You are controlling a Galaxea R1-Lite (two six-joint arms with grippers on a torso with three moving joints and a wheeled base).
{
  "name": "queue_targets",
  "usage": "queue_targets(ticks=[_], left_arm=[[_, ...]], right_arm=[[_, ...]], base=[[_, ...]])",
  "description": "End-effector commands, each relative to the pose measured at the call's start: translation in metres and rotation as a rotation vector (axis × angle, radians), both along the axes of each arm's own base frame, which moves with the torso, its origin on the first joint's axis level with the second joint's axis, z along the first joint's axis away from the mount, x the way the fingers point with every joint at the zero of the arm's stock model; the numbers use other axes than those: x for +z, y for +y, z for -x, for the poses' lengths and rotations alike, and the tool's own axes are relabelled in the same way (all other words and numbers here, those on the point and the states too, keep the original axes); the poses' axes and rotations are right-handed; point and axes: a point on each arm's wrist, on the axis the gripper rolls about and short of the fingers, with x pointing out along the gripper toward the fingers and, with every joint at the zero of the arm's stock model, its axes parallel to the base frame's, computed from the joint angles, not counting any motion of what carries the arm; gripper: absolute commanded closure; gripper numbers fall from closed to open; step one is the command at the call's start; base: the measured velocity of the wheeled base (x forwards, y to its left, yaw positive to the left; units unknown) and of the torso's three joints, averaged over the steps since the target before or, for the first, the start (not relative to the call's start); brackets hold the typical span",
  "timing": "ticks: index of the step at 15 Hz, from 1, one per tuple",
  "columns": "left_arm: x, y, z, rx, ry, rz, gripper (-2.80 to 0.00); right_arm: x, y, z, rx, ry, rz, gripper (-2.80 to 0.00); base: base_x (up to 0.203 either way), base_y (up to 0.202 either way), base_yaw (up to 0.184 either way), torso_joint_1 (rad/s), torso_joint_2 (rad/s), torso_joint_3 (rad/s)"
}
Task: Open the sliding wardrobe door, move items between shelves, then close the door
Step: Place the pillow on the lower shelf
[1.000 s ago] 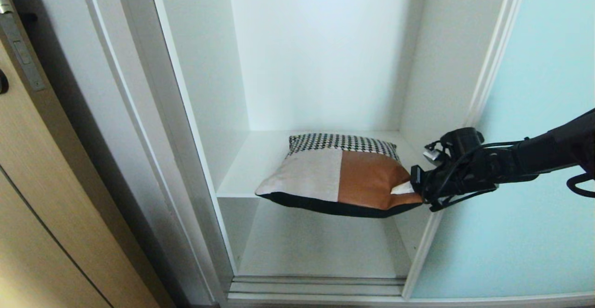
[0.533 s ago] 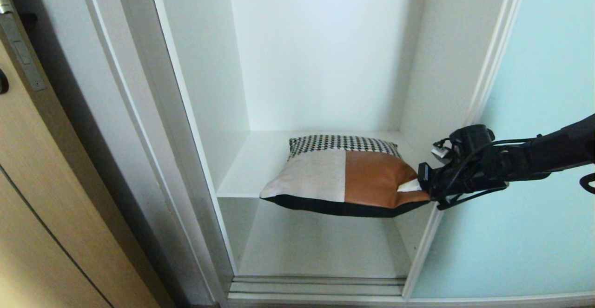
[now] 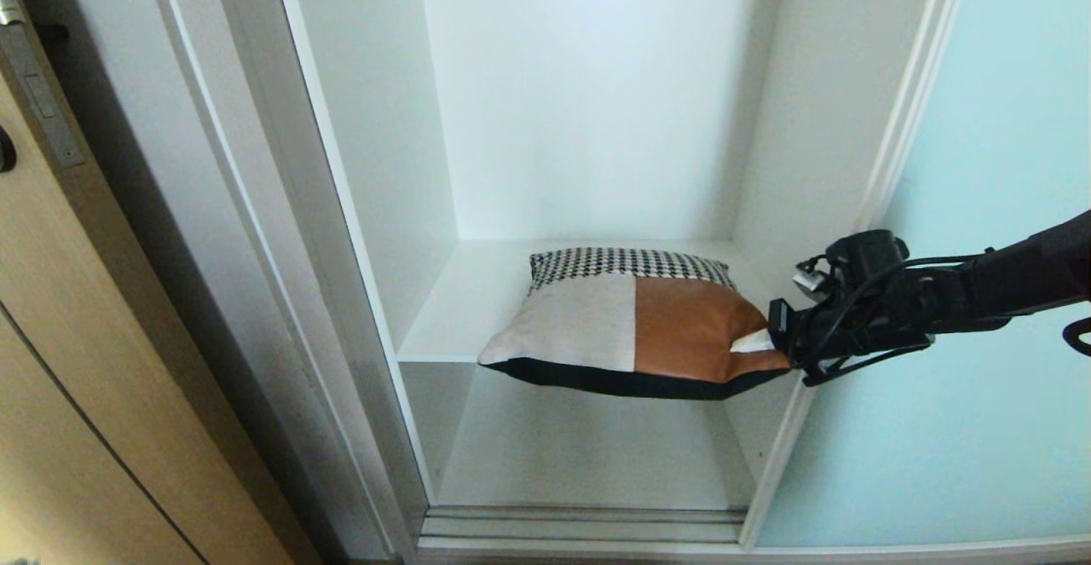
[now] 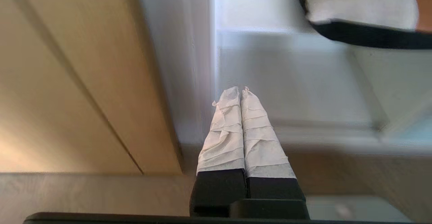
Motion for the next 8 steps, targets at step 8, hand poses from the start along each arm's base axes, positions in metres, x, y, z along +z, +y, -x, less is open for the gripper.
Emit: queue_targets(ticks=[8], left_arm=[[0.015,-0.014,-0.171,-0.393,0.574,0.292,0.0]], right_arm=[[-0.008,0.004,-0.004,0.013,0.004,0.003,0.0]], base=[[0.0,0.0,0.0,0.0,0.0,0.0]])
